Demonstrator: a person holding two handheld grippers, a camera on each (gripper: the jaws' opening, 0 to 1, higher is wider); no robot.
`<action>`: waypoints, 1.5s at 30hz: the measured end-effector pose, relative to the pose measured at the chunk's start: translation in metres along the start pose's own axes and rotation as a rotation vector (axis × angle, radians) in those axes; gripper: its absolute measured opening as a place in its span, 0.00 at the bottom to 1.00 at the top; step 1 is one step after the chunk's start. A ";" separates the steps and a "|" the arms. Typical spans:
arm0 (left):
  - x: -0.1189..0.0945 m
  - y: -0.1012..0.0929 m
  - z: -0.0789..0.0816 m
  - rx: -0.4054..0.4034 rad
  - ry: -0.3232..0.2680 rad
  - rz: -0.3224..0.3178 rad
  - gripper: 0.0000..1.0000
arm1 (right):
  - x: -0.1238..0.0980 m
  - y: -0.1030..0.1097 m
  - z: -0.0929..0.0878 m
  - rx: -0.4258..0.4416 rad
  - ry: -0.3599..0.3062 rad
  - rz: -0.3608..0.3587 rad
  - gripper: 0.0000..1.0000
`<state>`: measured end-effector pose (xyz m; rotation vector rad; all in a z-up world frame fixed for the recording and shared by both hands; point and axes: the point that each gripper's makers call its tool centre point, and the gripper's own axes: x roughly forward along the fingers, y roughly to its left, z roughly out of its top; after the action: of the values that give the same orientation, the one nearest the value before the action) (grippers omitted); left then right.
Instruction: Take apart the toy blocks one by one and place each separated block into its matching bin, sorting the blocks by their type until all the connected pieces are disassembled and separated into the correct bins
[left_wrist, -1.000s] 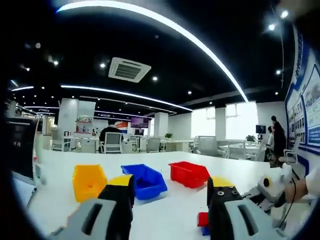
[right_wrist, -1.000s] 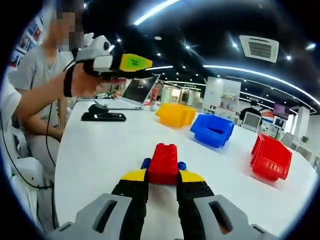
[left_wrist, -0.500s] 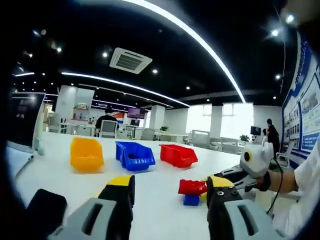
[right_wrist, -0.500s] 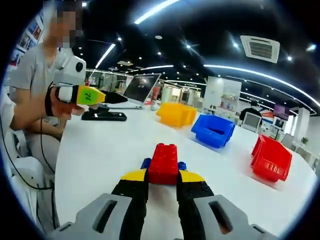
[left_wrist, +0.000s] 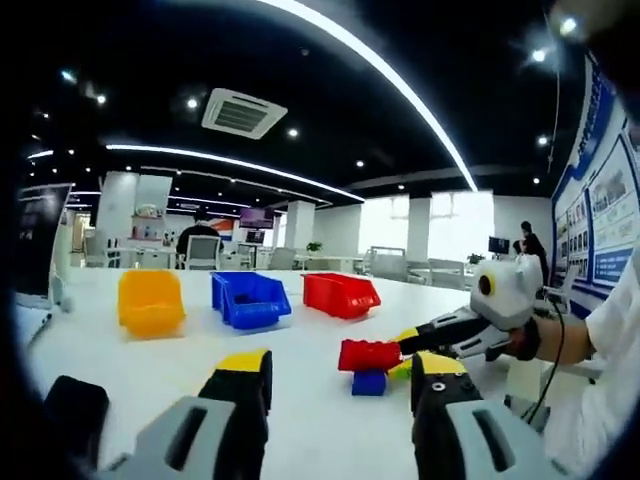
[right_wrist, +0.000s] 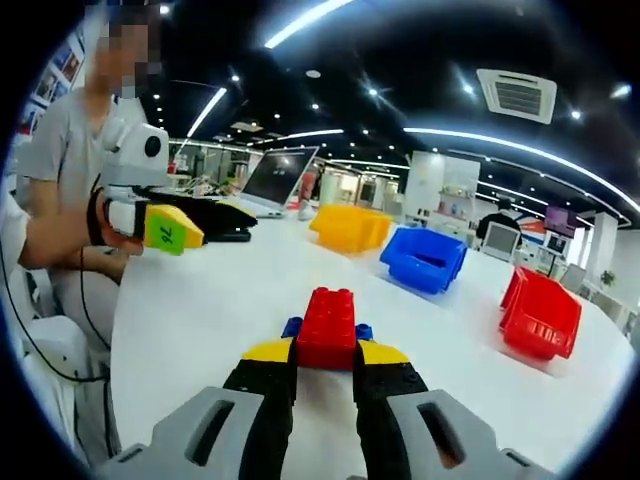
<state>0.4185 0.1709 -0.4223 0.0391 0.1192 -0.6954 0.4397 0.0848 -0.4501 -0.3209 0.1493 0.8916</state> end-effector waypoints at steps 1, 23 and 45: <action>0.006 -0.005 -0.005 0.029 0.018 -0.003 0.57 | 0.001 -0.001 0.000 0.009 -0.001 0.000 0.23; 0.071 -0.032 -0.024 0.080 0.138 -0.029 0.25 | -0.007 0.003 0.017 0.101 -0.054 0.008 0.23; 0.059 -0.036 -0.017 -0.027 0.092 -0.064 0.24 | -0.017 -0.031 0.043 0.400 -0.120 0.029 0.23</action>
<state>0.4391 0.1069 -0.4465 0.0417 0.2189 -0.7563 0.4529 0.0687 -0.3988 0.1074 0.2172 0.8854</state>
